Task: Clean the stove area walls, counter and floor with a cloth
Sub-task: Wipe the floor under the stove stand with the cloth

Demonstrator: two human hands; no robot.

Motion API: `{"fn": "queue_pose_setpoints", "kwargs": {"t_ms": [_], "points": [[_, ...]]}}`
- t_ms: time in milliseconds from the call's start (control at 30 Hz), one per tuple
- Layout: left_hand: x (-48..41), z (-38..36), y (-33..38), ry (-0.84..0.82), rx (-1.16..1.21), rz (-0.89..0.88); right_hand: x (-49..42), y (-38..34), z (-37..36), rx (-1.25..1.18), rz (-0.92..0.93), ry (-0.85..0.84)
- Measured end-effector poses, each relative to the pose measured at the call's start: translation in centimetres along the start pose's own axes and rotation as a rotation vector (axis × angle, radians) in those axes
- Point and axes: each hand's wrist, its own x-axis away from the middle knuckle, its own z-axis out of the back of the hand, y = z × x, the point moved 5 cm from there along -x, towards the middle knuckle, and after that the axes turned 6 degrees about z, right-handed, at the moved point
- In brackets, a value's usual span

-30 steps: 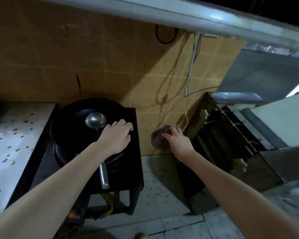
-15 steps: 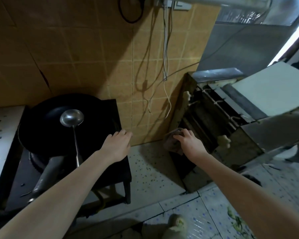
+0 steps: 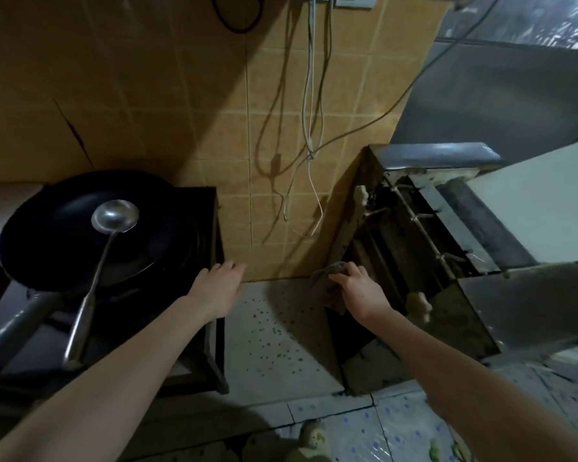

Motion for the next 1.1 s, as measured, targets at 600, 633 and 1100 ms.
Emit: {"fn": "queue_pose_setpoints", "kwargs": {"t_ms": [600,633,1100], "points": [[-3.2,-7.2,4.0,-0.008,0.267,0.249,-3.2,4.3,-9.2,-0.472,-0.033,0.029],[-3.6,-7.8,3.8,-0.015,0.276,0.253,-3.6,4.4,-9.9,-0.484,-0.053,0.033],[-13.7,-23.6,0.7,-0.007,0.301,0.285,-12.3,4.8,-27.6,-0.526,-0.17,0.006]]}}
